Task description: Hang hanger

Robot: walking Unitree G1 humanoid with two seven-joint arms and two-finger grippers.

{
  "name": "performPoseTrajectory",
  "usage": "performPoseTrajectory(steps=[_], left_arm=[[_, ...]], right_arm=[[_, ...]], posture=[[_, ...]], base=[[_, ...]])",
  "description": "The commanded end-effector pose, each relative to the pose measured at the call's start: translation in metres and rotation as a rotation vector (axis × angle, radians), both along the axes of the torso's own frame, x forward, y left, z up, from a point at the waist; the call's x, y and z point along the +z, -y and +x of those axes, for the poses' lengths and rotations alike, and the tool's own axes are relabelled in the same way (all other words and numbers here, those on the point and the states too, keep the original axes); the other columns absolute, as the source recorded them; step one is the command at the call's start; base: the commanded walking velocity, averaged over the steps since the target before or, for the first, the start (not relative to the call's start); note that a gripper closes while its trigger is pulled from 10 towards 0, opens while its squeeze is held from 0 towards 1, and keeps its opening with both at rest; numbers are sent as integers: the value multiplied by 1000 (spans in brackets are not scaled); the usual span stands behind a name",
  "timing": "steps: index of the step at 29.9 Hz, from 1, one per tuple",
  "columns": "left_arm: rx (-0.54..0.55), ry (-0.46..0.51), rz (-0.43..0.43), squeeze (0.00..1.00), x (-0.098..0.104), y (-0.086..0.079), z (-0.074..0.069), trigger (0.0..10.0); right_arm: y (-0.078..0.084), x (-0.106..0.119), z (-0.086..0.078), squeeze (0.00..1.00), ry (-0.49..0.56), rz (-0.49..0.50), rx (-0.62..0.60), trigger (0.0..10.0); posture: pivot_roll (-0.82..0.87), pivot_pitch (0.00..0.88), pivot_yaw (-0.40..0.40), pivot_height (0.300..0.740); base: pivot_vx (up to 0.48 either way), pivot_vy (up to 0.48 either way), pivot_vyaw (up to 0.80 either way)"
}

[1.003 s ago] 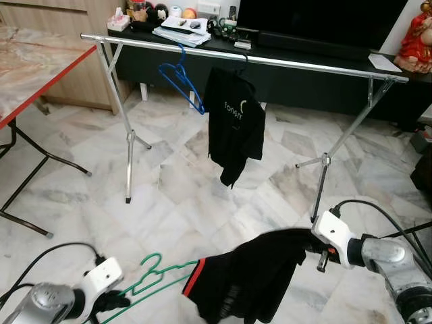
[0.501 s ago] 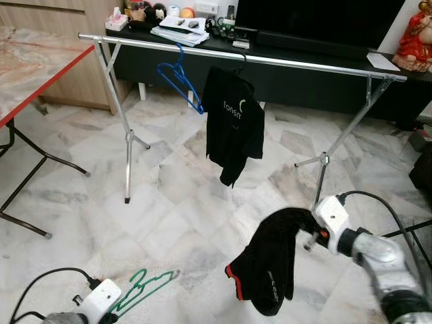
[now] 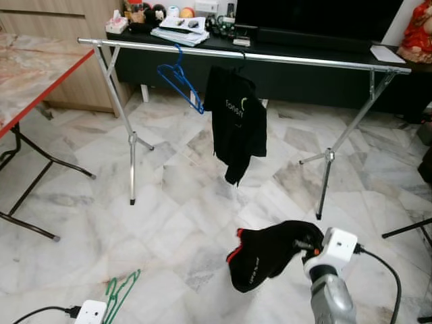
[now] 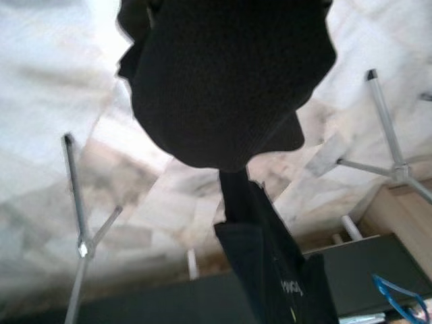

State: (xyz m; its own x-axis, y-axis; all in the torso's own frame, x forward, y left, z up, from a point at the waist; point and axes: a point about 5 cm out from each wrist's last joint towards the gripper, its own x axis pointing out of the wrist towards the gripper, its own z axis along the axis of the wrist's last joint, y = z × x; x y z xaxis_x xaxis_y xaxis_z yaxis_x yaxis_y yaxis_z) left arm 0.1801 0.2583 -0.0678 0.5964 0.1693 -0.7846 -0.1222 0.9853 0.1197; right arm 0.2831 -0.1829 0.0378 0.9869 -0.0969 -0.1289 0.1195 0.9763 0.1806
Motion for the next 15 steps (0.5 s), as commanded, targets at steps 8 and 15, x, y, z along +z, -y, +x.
performPoseTrajectory(steps=[8, 15], left_arm=[[127, -53, -23, 0, -12, 1, -23, 10000], [124, -62, -16, 0, -13, 0, -25, 10000]], right_arm=[[6, 18, -3, 0, 51, -76, -83, 10000], [-7, 26, -6, 0, 80, -109, -46, 10000]], posture=[[-59, 21, -13, 740], [-50, 0, -17, 740]], base=[[0, 0, 0], [0, 0, 0]])
